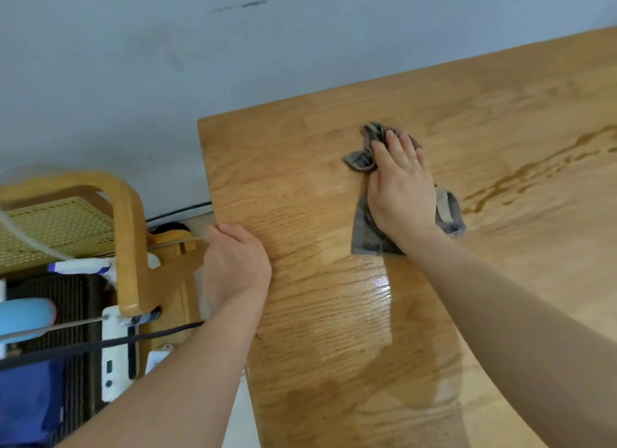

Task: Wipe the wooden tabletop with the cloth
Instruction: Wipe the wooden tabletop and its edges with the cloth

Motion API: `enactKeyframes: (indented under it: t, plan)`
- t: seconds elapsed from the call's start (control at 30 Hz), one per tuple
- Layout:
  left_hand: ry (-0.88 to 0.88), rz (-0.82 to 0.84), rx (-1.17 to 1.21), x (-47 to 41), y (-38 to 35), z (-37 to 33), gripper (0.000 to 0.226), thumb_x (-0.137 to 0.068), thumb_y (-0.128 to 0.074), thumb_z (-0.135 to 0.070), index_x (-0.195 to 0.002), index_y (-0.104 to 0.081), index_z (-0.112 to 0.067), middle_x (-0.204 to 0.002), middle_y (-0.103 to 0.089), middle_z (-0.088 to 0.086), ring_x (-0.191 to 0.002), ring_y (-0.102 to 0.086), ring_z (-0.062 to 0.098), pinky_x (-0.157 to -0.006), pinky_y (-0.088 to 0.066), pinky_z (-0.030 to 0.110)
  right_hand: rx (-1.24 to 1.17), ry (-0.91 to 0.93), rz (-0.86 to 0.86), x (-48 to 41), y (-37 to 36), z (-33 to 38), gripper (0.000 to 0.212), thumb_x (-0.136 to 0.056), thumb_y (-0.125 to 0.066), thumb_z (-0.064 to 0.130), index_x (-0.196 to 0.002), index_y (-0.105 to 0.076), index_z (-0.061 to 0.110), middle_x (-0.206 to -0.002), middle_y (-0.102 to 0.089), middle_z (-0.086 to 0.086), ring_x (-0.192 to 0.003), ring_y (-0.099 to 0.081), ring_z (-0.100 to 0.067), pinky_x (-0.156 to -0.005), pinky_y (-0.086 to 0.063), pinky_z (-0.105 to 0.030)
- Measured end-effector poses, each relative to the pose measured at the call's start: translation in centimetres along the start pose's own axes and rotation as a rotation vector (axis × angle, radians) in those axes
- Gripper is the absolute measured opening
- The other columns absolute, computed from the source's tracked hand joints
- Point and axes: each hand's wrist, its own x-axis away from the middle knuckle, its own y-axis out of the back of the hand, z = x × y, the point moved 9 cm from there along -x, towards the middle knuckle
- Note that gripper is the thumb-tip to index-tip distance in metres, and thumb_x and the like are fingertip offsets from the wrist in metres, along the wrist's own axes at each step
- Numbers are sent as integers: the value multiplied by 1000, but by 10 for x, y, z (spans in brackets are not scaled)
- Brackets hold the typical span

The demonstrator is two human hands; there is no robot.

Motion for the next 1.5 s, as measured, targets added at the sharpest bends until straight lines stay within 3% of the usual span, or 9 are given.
enactKeyframes:
  t: [0.17, 0.3, 0.5, 0.77, 0.93, 1.1, 1.27, 1.4, 1.5]
  plan:
    - [-11, -12, -13, 3, 1, 2, 43, -102, -14, -32, -108, -46, -4, -100, -63, 24, -84, -56, 39, -64, -33, 38, -56, 298, 61, 43, -23, 104, 50, -92, -34, 26, -136, -52, 10, -148, -44, -15, -141, -35, -32, -117, -22, -47]
    - [-18, -24, 16, 1, 2, 1, 37, -102, -16, -31, -100, -44, -8, -94, -64, 22, -78, -55, 37, -64, -35, 37, -111, 537, 153, 82, -15, 91, 46, -95, -39, 27, -135, -57, 13, -146, -47, -8, -140, -38, -24, -116, -28, -43]
    - [-86, -60, 33, 0, 3, -4, 31, -102, -18, -29, -109, -43, -12, -91, -61, 13, -62, -43, 22, -47, -20, 28, -56, 161, 55, -26, -20, 75, 52, -97, -27, 31, -142, -46, 14, -154, -36, -11, -146, -25, -28, -118, -20, -47]
    - [-77, -52, 29, -1, 0, -3, 31, -101, -22, -28, -114, -44, -10, -91, -63, 17, -70, -55, 36, -51, -27, 34, -38, 700, 189, -11, -53, 201, 46, -98, -34, 35, -142, -45, 30, -157, -32, -2, -147, -23, -22, -117, -16, -44]
    - [-111, -70, -16, 1, -1, -6, 40, -100, -18, -31, -125, -43, -11, -99, -66, 17, -78, -61, 38, -54, -34, 34, -64, 682, 172, -28, -59, 228, 43, -99, -36, 35, -139, -49, 28, -156, -33, 0, -146, -23, -20, -118, -16, -44]
    - [-96, -51, -32, 5, 3, -4, 34, -101, -17, -31, -111, -42, -11, -89, -64, 16, -64, -50, 31, -53, -35, 36, -158, 616, 158, 22, -46, 186, 45, -99, -35, 34, -138, -52, 19, -152, -40, -2, -144, -29, -20, -118, -21, -43]
    - [-65, -53, -26, -1, 2, -6, 29, -101, -20, -29, -103, -41, -9, -84, -63, 18, -68, -58, 37, -51, -31, 34, -154, 765, 194, 22, -42, 173, 44, -98, -34, 31, -134, -57, 20, -147, -48, -2, -140, -38, -21, -114, -28, -43]
    - [-59, -2, 21, 3, 3, -7, 17, -102, -18, -28, -97, -31, -19, -68, -49, 2, -49, -38, 15, -44, -21, 28, -68, 584, 159, -51, -56, 198, 44, -102, -30, 32, -143, -45, 23, -156, -34, 0, -146, -24, -18, -117, -18, -42]
    - [-49, 3, 16, 2, 2, -6, 26, -102, -18, -30, -110, -38, -15, -78, -54, 5, -53, -38, 18, -44, -19, 27, -27, 520, 120, -66, -64, 208, 45, -103, -28, 32, -145, -41, 24, -158, -30, 0, -147, -20, -20, -118, -15, -43]
